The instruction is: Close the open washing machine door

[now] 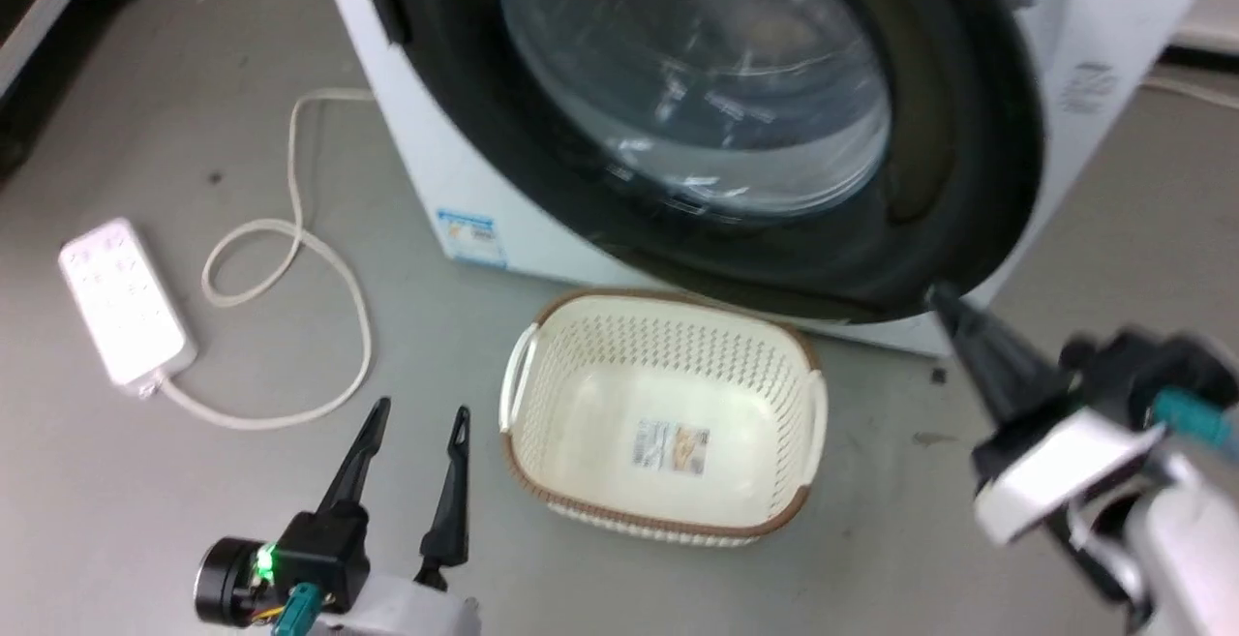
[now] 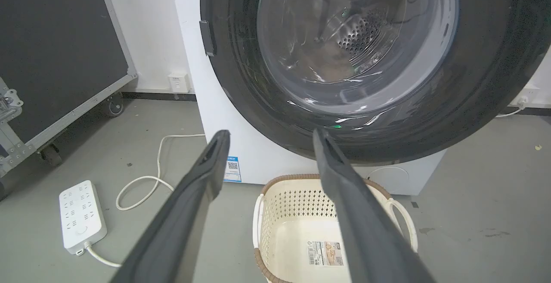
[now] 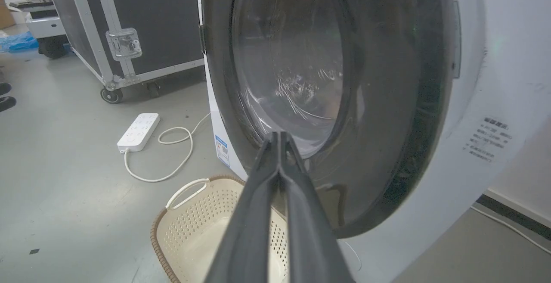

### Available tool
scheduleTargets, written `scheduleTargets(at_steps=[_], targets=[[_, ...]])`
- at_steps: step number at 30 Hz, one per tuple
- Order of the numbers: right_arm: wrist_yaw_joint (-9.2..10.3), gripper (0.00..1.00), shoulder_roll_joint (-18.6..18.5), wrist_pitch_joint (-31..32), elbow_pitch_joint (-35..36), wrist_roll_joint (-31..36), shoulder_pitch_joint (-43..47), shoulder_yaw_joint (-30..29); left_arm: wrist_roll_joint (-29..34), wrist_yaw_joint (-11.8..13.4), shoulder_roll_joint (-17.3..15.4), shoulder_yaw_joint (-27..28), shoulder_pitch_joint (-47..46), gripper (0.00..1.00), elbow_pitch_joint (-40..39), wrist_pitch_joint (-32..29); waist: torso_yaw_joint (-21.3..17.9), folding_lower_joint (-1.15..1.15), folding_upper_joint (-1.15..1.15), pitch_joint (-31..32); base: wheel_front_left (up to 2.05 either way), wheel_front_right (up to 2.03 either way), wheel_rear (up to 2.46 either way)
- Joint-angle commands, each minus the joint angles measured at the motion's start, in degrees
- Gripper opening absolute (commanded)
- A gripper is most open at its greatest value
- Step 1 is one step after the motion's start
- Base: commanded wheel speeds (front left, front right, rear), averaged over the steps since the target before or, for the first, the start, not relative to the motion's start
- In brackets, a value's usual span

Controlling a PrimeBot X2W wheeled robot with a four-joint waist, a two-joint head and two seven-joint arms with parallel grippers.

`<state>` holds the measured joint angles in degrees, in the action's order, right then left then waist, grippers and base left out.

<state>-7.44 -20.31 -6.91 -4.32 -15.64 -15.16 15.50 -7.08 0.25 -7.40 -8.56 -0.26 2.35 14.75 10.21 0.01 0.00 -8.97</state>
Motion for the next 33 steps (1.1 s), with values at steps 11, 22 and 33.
scheduleTargets(at_steps=[11,22,33], targets=[[-0.05,0.0,-12.91,6.79,-8.02,-13.42,-19.08,4.44,0.63,-1.93,3.2,-0.77,-4.85,1.0,-0.47,0.25,6.74,-0.01,0.0,-8.72,0.0,0.0,0.0],[-0.05,0.0,-14.57,6.83,-25.77,-13.36,-36.37,-0.29,0.73,-2.26,4.3,-1.01,-6.97,1.0,-0.21,0.25,8.37,-0.01,0.0,-11.73,0.0,0.0,0.0],[-0.05,0.11,-10.13,2.48,-33.54,-12.56,-37.13,0.11,0.9,-2.41,4.46,0.08,-6.46,1.0,0.57,0.25,6.33,-0.01,0.0,-7.49,0.0,0.0,0.0]])
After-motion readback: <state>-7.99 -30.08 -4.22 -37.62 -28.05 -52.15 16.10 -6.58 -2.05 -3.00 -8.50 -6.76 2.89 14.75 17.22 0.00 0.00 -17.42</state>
